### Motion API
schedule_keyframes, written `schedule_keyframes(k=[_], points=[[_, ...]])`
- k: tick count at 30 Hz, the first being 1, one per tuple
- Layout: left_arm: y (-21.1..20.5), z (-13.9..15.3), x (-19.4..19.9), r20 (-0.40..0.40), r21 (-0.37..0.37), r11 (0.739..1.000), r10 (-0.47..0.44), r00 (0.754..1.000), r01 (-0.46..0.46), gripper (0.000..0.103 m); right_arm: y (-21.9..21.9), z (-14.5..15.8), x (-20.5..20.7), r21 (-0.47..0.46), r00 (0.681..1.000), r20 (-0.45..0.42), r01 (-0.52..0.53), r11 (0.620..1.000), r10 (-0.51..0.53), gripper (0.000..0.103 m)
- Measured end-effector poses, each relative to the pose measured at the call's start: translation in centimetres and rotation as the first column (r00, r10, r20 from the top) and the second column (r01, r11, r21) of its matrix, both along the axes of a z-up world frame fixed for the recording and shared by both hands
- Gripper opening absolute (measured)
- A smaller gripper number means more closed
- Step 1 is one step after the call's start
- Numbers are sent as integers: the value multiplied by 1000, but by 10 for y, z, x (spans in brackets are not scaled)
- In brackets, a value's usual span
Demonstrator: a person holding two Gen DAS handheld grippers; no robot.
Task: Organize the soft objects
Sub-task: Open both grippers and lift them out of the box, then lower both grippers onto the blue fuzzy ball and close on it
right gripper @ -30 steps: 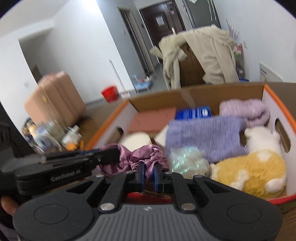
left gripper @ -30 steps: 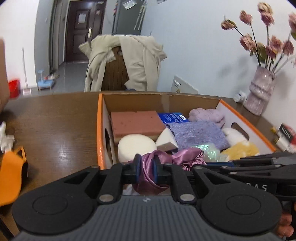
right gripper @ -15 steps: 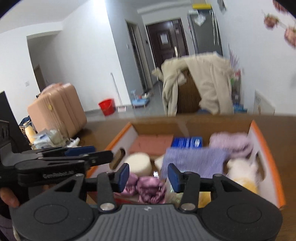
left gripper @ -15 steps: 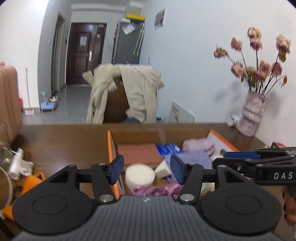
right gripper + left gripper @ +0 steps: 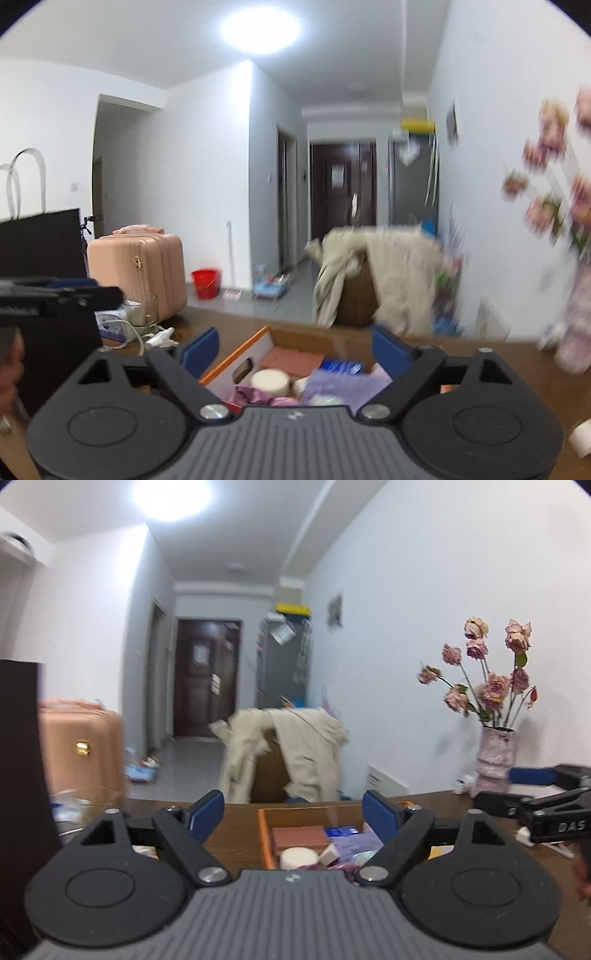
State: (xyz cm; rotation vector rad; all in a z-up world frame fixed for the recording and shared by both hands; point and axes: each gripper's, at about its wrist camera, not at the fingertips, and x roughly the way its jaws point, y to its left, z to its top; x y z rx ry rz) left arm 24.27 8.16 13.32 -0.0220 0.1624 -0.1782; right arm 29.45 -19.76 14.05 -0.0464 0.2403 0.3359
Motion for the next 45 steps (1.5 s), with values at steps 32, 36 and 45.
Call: schedule_keyframes(k=[32, 36, 45], points=[[11, -97, -53, -234, -56, 996, 53, 971, -69, 103, -7, -106, -104, 19, 975, -213, 63, 998, -57, 100], [9, -112, -4, -314, -89, 994, 35, 949, -66, 101, -1, -112, -63, 55, 960, -278, 52, 997, -35, 91], [3, -147, 87, -463, -191, 981, -70, 884, -23, 66, 27, -136, 45, 171, 912, -400, -22, 985, 89, 66]])
